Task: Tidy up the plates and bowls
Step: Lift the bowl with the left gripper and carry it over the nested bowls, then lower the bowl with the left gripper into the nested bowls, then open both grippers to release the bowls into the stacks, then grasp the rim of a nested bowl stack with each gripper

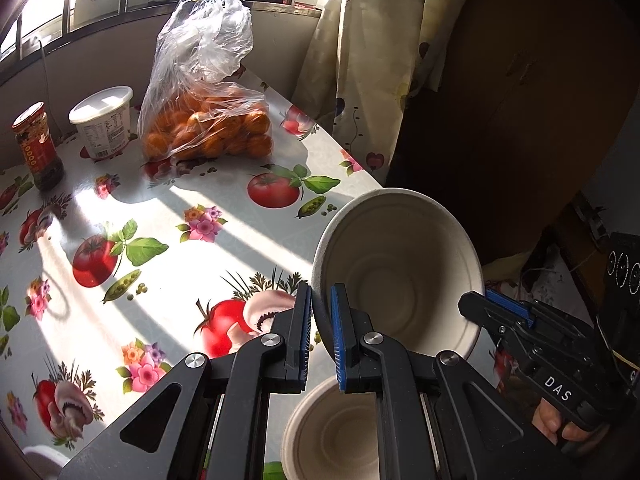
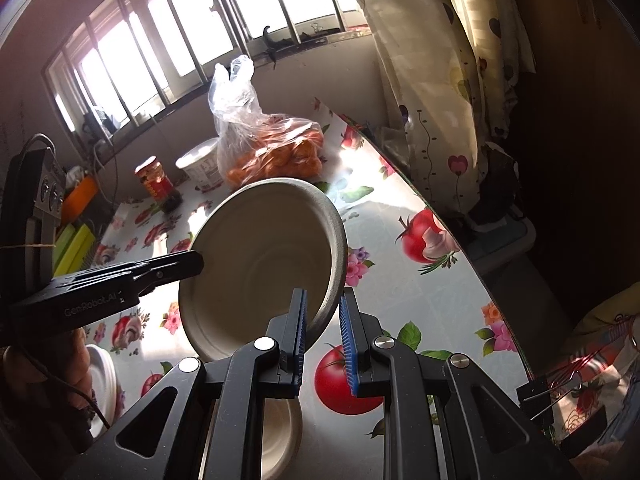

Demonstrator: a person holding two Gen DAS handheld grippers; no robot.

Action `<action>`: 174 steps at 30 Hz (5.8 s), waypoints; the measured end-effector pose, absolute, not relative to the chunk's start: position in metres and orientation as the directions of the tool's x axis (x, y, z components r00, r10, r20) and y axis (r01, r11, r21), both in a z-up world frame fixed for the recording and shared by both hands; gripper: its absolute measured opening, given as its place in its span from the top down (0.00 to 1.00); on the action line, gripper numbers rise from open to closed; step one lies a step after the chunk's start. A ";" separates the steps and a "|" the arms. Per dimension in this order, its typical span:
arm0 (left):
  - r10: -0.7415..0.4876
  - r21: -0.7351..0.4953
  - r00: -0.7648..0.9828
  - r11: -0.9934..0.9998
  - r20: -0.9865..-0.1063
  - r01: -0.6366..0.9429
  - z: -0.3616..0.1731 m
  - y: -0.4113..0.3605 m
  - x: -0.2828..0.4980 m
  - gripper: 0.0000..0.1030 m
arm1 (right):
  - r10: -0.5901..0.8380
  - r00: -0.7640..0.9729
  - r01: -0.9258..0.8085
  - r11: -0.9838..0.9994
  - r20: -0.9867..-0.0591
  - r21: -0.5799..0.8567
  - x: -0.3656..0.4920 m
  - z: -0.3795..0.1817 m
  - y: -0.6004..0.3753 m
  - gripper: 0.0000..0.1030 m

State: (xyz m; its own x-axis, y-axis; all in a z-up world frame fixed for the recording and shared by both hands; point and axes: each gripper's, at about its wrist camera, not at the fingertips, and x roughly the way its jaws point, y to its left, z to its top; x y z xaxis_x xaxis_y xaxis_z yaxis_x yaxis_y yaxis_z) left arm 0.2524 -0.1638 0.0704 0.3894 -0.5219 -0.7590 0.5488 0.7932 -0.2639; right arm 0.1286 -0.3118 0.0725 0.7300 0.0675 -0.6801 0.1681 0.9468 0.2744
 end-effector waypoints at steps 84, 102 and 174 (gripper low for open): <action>-0.463 -0.294 0.388 0.858 -0.797 0.421 0.034 -0.106 0.161 0.90 | 0.134 0.667 0.118 0.952 -0.733 0.281 0.064 0.033 -0.258 0.83; -0.453 -0.280 0.398 0.863 -0.798 0.420 0.033 -0.109 0.162 0.90 | 0.125 0.666 0.122 0.954 -0.735 0.273 0.064 0.033 -0.259 0.83; -0.510 -0.389 0.353 0.848 -0.784 0.361 0.011 -0.107 0.173 0.80 | 0.191 0.643 0.140 0.923 -0.742 0.359 0.084 0.011 -0.272 0.74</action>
